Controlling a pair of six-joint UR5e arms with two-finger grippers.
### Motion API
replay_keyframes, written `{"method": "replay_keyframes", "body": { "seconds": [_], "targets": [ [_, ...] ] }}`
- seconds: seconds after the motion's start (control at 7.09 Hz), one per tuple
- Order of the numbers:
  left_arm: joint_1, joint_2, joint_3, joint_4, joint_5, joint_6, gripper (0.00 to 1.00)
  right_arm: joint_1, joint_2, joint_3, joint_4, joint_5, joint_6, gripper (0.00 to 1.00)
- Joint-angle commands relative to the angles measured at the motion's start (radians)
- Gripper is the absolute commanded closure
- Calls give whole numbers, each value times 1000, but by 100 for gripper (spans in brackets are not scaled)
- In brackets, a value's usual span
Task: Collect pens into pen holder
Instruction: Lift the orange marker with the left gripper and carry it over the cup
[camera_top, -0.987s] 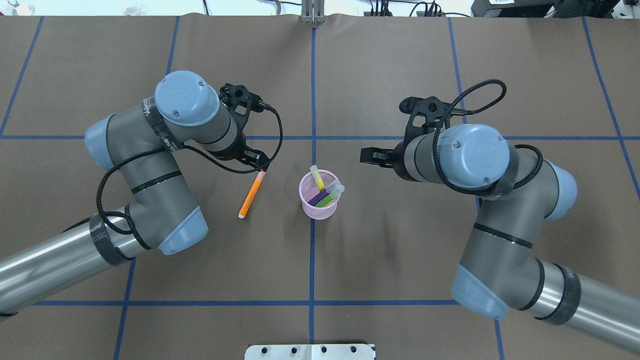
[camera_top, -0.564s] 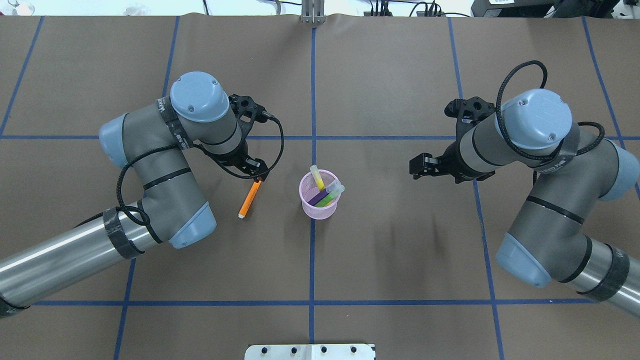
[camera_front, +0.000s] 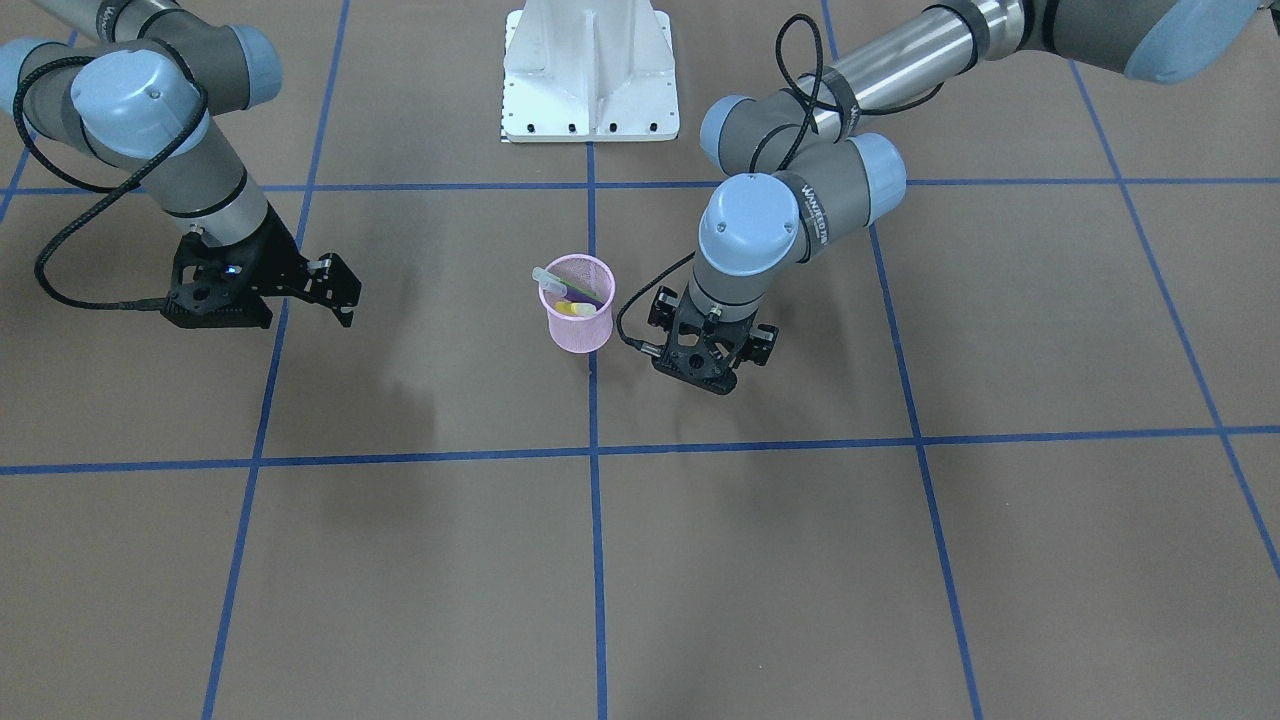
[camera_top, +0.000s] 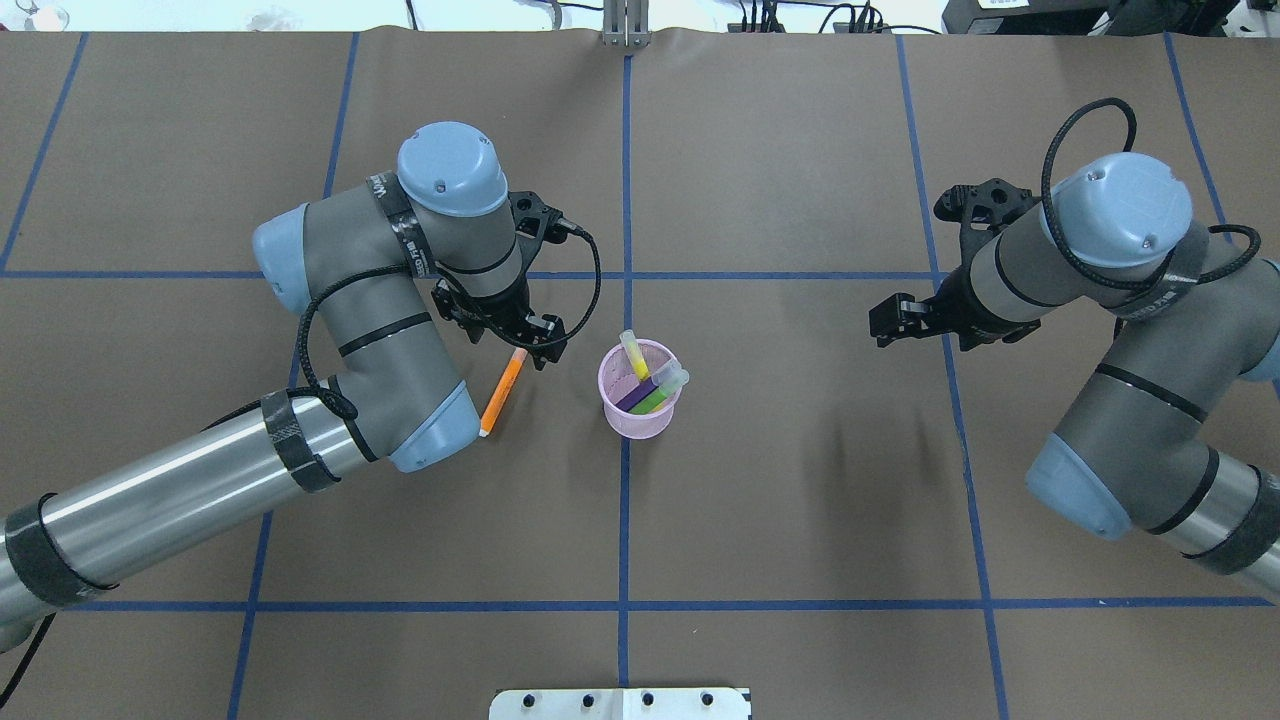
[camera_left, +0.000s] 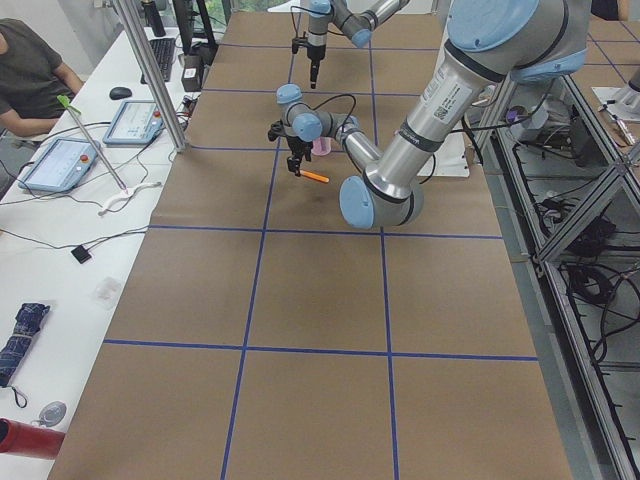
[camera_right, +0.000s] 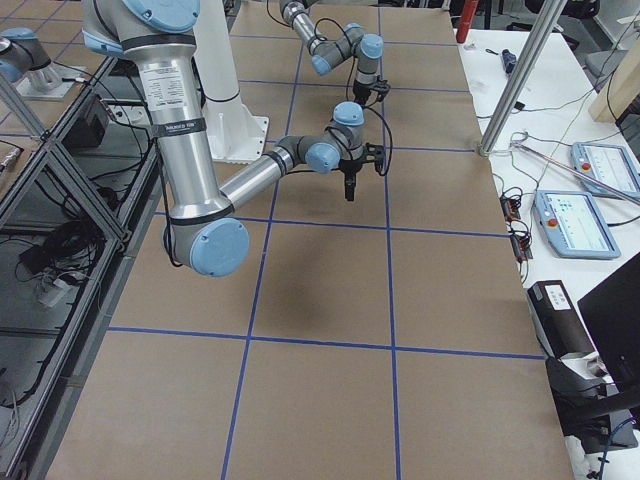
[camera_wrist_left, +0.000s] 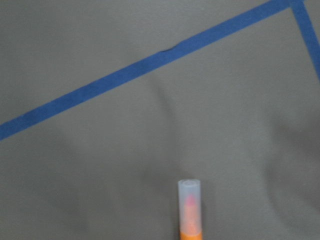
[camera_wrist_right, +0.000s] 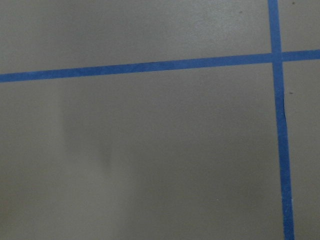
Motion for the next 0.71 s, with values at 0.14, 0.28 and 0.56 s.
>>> {"method": "replay_keyframes", "body": {
  "seconds": [0.14, 0.28, 0.56],
  "targets": [
    [3, -14, 32, 16, -3, 3, 17, 11, 1, -9, 3, -3, -23, 0],
    [6, -14, 35, 16, -3, 2, 18, 11, 1, -9, 4, -3, -23, 0],
    [14, -14, 52, 12, -3, -1, 25, 11, 3, -9, 4, -3, -21, 1]
  ]
}}
